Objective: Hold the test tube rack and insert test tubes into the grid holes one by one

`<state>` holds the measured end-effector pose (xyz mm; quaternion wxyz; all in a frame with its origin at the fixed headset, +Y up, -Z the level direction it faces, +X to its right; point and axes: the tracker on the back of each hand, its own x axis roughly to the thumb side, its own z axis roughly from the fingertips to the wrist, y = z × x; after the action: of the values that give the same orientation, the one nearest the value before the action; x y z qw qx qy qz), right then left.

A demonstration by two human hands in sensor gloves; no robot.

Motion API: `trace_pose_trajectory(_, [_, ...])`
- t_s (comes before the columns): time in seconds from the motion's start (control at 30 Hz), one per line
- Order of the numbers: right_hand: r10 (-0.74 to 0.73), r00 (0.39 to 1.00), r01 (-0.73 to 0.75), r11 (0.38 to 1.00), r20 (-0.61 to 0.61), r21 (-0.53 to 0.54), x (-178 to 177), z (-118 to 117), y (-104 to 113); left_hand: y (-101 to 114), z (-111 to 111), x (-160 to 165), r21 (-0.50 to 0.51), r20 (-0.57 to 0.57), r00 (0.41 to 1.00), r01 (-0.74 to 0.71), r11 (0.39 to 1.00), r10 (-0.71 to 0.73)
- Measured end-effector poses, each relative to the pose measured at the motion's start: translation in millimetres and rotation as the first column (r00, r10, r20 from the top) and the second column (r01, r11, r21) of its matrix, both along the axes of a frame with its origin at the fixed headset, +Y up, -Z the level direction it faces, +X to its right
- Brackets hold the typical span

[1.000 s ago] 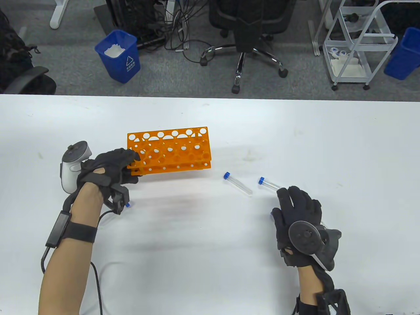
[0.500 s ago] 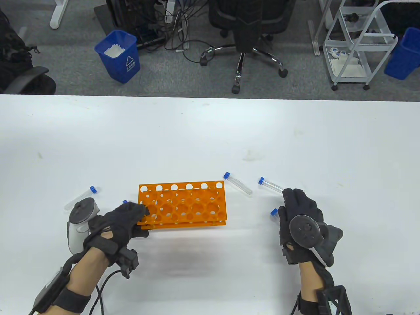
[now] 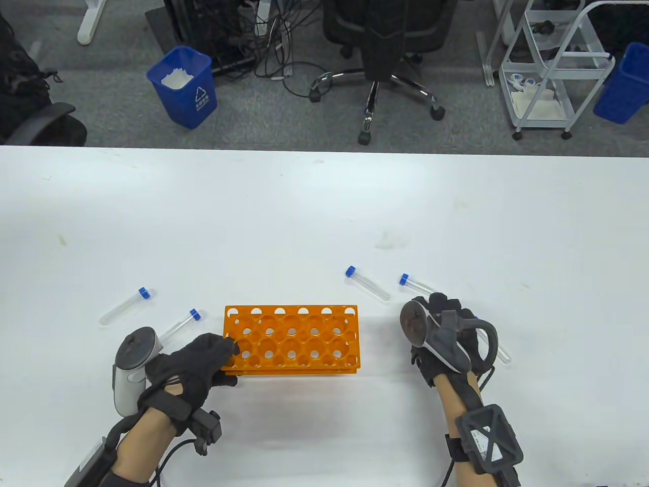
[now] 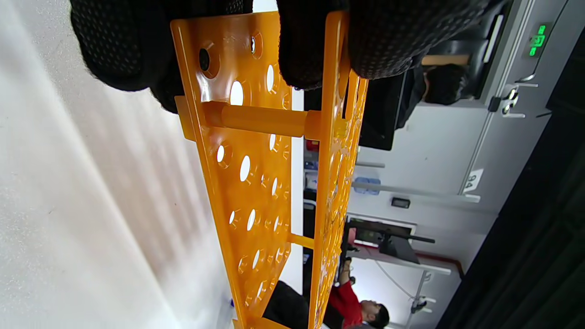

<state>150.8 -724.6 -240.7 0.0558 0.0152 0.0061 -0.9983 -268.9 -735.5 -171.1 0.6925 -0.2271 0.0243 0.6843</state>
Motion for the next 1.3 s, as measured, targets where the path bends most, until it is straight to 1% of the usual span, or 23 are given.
trace_pose_trajectory(0.07, [0.021,1.000,-0.021,1.000,0.000,-0.022,-2.8,-1.2,-8.3,0.1,-0.5,-1.6,0.001,-0.007,1.000,-0.010,1.000,0.010])
trace_pose_trajectory(0.1, [0.053,0.999,-0.053,0.998,-0.001,-0.040,-4.1,-1.3,-11.0,0.3,-1.0,-2.4,0.002,-0.008,1.000,-0.012,1.000,0.012])
trace_pose_trajectory(0.47, [0.148,0.989,-0.148,0.986,-0.003,-0.077,-10.5,-4.7,-27.6,0.7,0.0,-5.8,-0.006,-0.013,1.000,-0.022,1.000,0.022])
trace_pose_trajectory(0.7, [0.165,0.986,-0.164,0.984,-0.001,-0.072,-13.4,-4.7,-28.3,-1.0,0.3,-3.9,-0.012,0.001,1.000,-0.021,1.000,0.021])
trace_pose_trajectory(0.87, [0.131,0.991,-0.129,0.987,0.014,-0.092,-12.7,-3.3,-24.4,-2.5,0.4,-2.5,-0.017,0.009,1.000,-0.015,1.000,0.016])
trace_pose_trajectory(0.93, [0.098,0.995,-0.096,0.992,0.021,-0.085,-11.8,-2.0,-17.5,-2.7,0.4,-2.0,-0.018,0.012,1.000,-0.015,1.000,0.015])
trace_pose_trajectory(1.03, [-0.014,1.000,0.015,0.999,0.021,-0.052,-11.3,4.3,1.8,-3.0,0.0,-1.0,-0.020,0.016,1.000,-0.017,1.000,0.017])
trace_pose_trajectory(1.13, [-0.190,0.982,0.190,0.981,-0.021,0.035,-13.5,17.3,31.2,-3.0,-0.4,0.0,-0.020,0.018,1.000,-0.025,0.999,0.025])
trace_pose_trajectory(1.17, [-0.224,0.974,0.225,0.973,-0.032,0.054,-14.8,20.6,38.4,-3.0,-0.5,0.2,-0.019,0.018,0.999,-0.026,0.999,0.026])
trace_pose_trajectory(1.2, [-0.264,0.963,0.269,0.960,-0.060,0.083,-17.4,25.2,51.3,-3.2,-0.6,0.2,-0.020,0.018,0.999,-0.027,0.999,0.028])
trace_pose_trajectory(1.3, [-0.306,0.944,0.323,0.934,-0.126,0.155,-26.6,36.2,85.7,-3.0,-0.4,0.6,-0.021,0.011,1.000,-0.028,0.999,0.028])
